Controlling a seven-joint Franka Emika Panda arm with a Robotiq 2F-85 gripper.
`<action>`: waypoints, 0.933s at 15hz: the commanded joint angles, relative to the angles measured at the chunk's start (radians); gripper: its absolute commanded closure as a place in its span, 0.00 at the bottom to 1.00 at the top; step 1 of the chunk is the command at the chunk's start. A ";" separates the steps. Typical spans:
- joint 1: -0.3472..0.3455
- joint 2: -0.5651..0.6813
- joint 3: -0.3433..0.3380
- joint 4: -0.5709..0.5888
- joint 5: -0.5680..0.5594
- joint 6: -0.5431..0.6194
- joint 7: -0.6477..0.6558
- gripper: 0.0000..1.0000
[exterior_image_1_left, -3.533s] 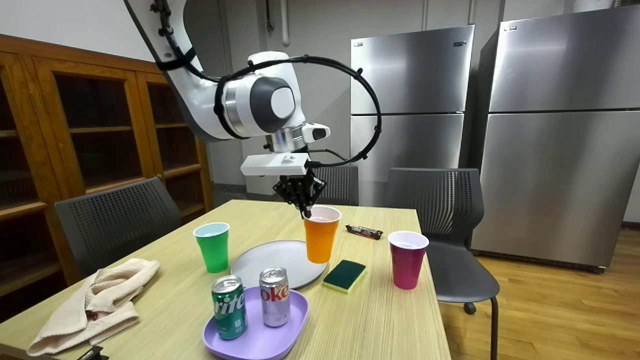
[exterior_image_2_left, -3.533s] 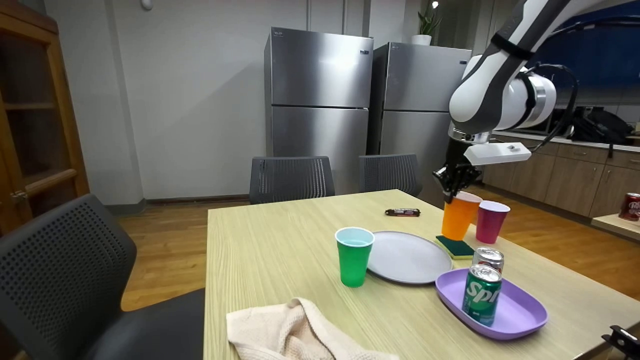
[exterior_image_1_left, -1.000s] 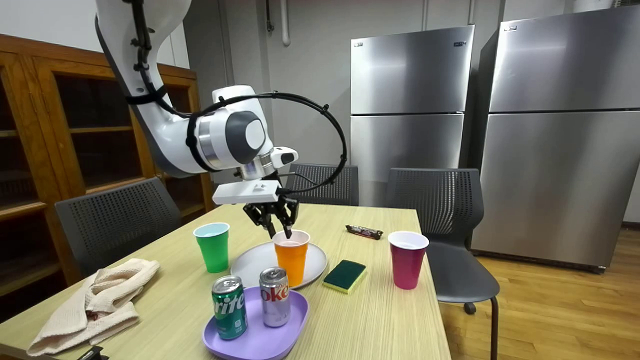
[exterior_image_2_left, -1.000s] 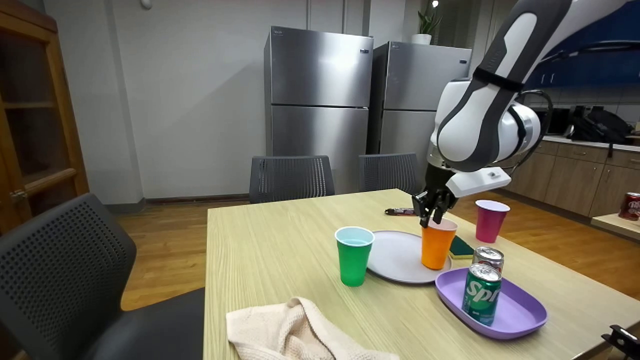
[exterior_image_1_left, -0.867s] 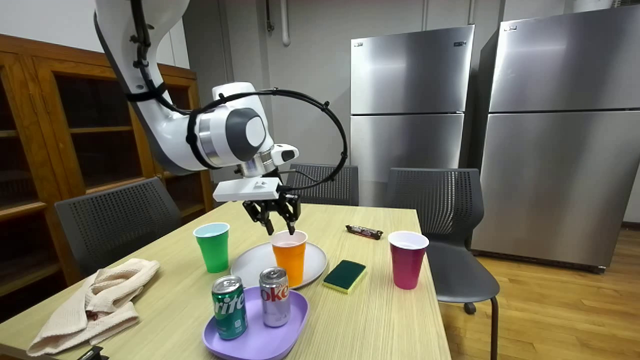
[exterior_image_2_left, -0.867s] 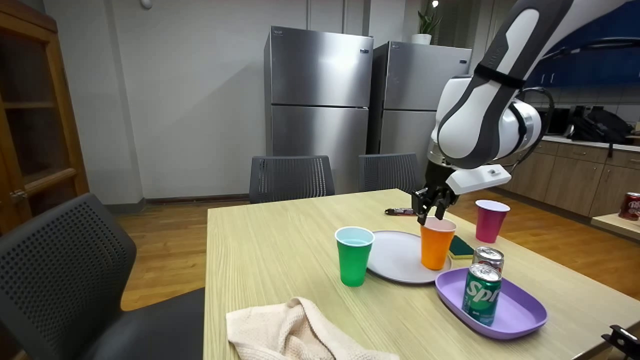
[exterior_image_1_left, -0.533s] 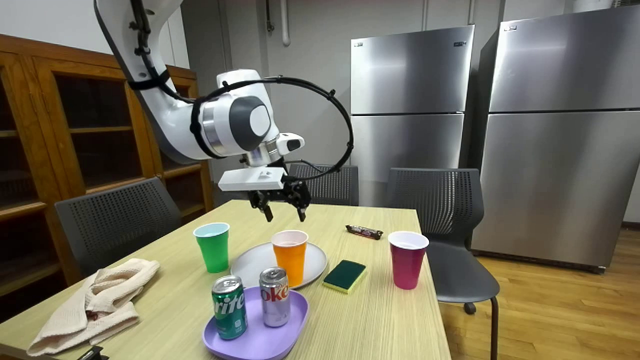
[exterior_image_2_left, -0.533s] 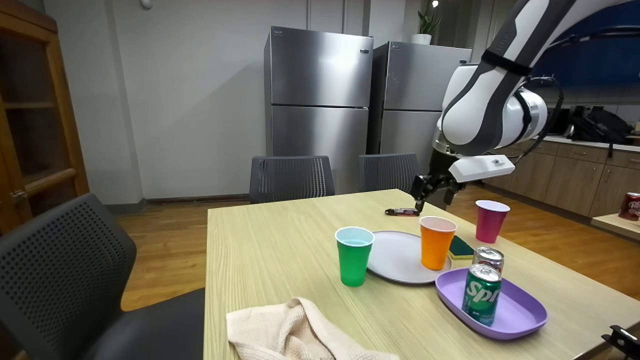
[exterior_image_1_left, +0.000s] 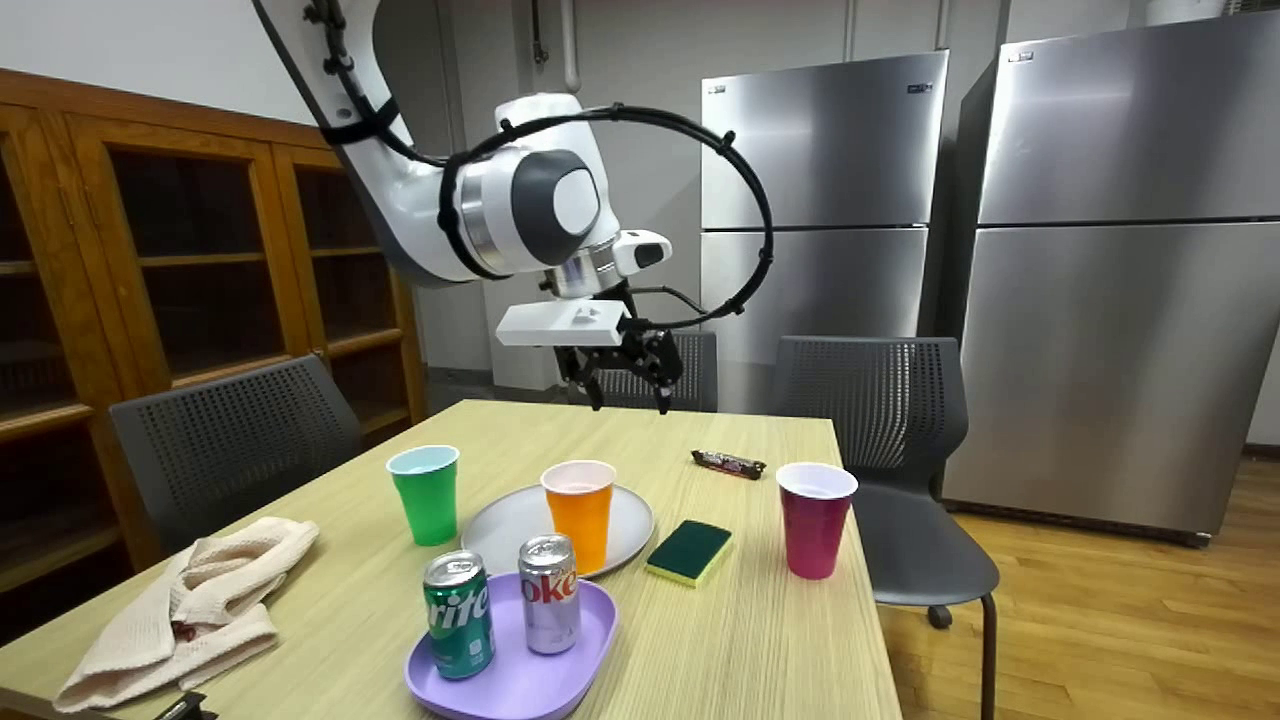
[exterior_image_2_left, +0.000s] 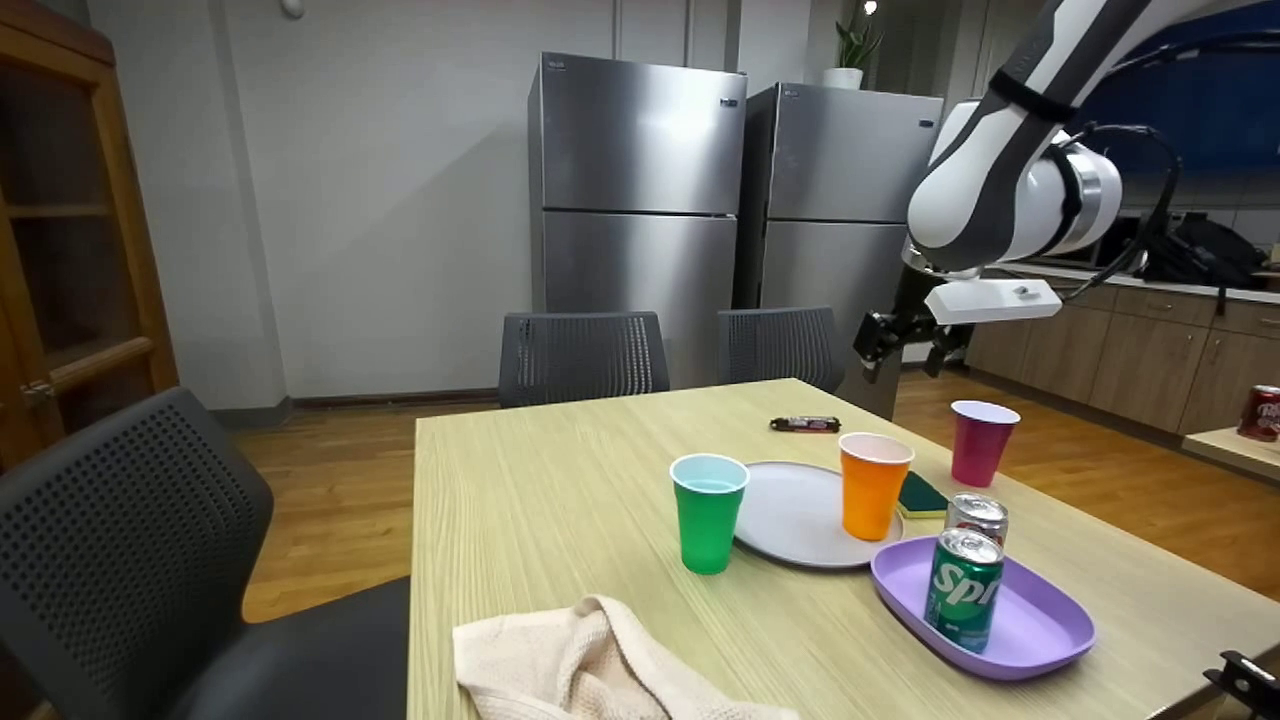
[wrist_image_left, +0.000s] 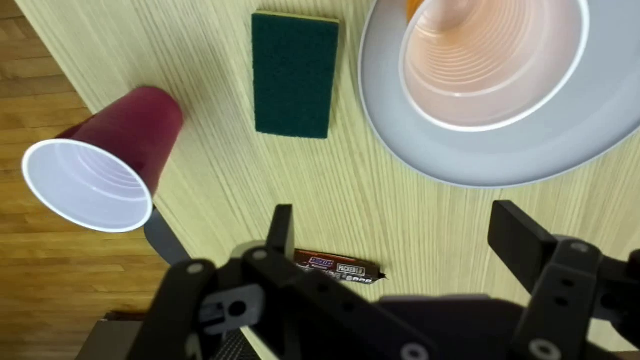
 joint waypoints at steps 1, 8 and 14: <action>-0.062 0.012 0.019 0.057 0.040 -0.056 -0.029 0.00; -0.146 0.115 0.007 0.201 0.123 -0.161 -0.004 0.00; -0.217 0.236 0.021 0.342 0.216 -0.228 0.002 0.00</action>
